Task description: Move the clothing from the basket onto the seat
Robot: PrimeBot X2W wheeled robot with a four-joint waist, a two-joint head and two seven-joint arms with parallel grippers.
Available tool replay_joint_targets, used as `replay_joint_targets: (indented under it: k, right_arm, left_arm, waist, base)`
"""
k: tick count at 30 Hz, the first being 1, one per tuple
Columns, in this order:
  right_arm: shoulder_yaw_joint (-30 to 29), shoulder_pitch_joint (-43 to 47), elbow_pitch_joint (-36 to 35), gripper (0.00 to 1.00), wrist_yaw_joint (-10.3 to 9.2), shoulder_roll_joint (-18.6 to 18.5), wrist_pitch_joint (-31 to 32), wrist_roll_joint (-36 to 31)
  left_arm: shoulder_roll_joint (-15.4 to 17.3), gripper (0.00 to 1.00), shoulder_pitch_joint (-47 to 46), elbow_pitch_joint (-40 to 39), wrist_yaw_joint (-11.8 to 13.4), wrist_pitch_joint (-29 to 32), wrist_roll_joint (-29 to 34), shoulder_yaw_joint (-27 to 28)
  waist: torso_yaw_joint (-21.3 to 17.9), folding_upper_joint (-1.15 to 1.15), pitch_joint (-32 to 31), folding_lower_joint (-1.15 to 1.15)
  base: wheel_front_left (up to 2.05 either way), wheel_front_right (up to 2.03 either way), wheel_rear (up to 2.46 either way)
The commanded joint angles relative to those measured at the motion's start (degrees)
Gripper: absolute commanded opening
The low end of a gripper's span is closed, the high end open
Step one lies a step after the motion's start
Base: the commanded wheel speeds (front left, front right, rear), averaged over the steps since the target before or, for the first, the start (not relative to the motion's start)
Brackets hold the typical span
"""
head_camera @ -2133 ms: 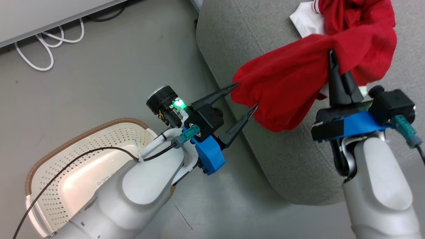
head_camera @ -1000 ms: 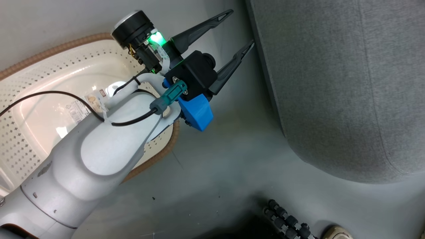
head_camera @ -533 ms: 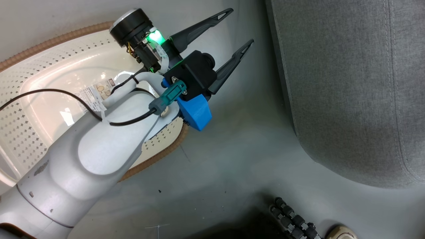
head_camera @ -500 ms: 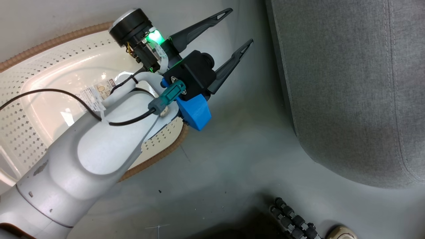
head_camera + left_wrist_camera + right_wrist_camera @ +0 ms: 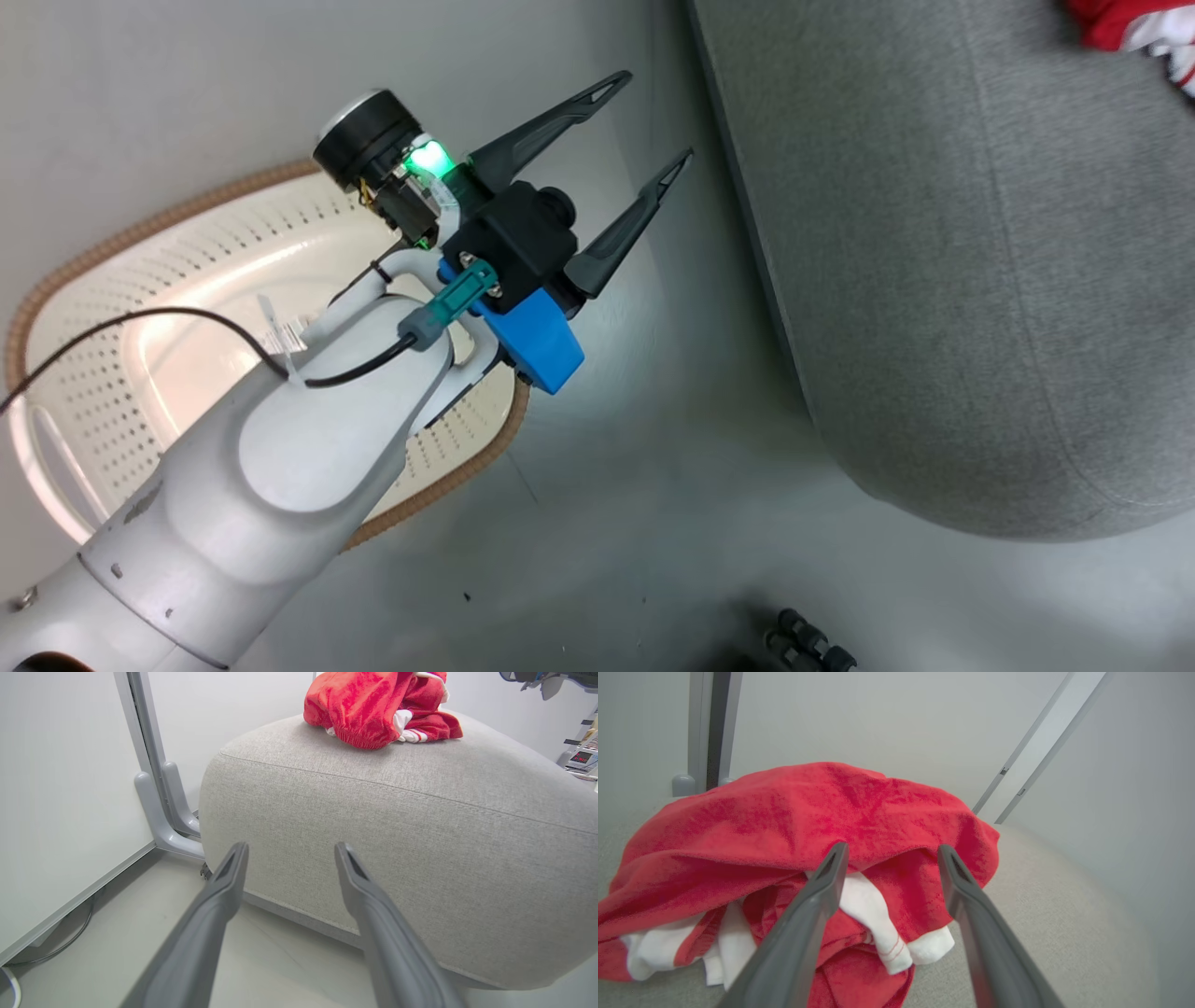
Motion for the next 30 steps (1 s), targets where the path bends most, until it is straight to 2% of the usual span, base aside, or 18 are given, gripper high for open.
replay_joint_targets:
  k: [1, 9, 14, 22, 30]
  right_arm:
    - [0.4, 2.8, -2.3, 1.00, -0.04, 1.0, 0.0, -0.5]
    - [5.6, 9.7, -10.0, 1.00, -0.04, 3.8, 0.0, -0.2]
    - [11.1, 11.3, -10.6, 1.00, -0.04, 2.0, 0.0, 1.7]
    - [18.1, 14.5, -11.7, 1.00, -0.04, 1.7, 0.0, 3.2]
    - [23.7, 19.3, -11.9, 1.00, -0.03, 4.0, 0.0, 4.1]
  left_arm:
    - [0.0, 1.00, 1.5, 0.8, 0.8, -1.0, -0.8, 0.9]
    - [-0.6, 1.00, 8.2, 1.6, 5.5, -2.9, -4.4, 7.0]
    - [-1.0, 1.00, 14.0, -2.6, 8.4, -2.8, -3.9, 13.5]
    - [-2.6, 1.00, 22.3, -6.2, 8.8, -2.8, -2.0, 22.8]
    - [-5.1, 1.00, 31.0, -6.7, 7.5, -2.8, 1.1, 31.3]
  waist:
    - [-0.1, 0.00, -5.0, 0.00]
    - [1.2, 0.00, -15.6, 0.00]
    - [4.3, 0.00, -21.2, 0.00]
    - [9.7, 0.00, -27.8, 0.00]
    - [14.6, 0.00, -33.9, 0.00]
  base:
    - [0.00, 0.00, 0.00]
    - [0.00, 0.00, 0.00]
    - [0.00, 0.00, 0.00]
    - [0.00, 0.00, 0.00]
    - [0.00, 0.00, 0.00]
